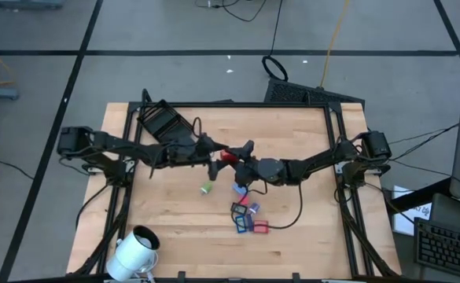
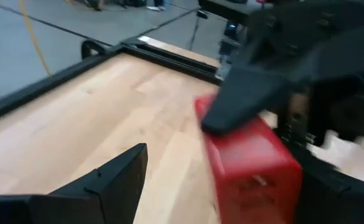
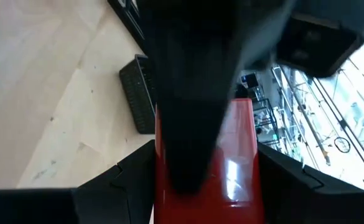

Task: Pick & Place Office items
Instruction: Put the top red charger adapter into the top black bin

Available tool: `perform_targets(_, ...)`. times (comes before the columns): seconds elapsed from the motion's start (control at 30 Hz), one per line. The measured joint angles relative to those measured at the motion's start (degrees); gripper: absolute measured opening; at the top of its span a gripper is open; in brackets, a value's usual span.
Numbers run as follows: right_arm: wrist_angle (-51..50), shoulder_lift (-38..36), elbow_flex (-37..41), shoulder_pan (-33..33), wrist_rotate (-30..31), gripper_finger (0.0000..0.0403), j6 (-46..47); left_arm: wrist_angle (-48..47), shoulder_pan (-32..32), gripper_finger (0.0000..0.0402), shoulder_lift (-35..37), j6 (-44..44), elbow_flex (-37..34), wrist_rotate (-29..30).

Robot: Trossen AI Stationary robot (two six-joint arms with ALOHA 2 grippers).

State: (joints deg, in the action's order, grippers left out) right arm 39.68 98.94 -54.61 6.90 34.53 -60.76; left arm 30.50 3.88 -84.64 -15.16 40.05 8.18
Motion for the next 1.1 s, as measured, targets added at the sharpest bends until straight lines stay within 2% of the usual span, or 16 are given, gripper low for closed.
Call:
perform_targets(0.27, 0.7, 0.0, 0.0, -0.1, 6.1, 0.021, -0.2, 0.2, 1.0, 0.031, -0.6, 2.7, 2.3, 0.9)
perform_targets(0.5, 1.7, 0.0, 0.0, -0.1, 5.8, 0.021, 0.0, 0.3, 1.0, 0.0305, -0.6, 2.6, 2.4, 0.9)
perform_targets(0.63, 1.7, 0.0, 0.0, -0.1, 5.9, 0.021, 0.0, 1.1, 1.0, 0.0262, -0.6, 2.7, 2.4, 0.9)
perform_targets(0.9, 0.6, 0.0, 0.0, 0.0, 5.9, 0.021, 2.4, 0.9, 1.0, 0.0131, -0.6, 0.3, 2.4, -0.7)
perform_targets(1.0, 0.7, 0.0, 0.0, 0.2, 6.0, 0.0211, 2.5, 1.3, 1.0, 0.0122, -0.6, 0.2, 2.4, -0.5)
perform_targets(1.1, 0.7, 0.0, 0.0, 0.7, 6.2, 0.0222, 7.1, 1.6, 0.9, 0.0122, -0.6, 0.6, 2.4, 0.4)
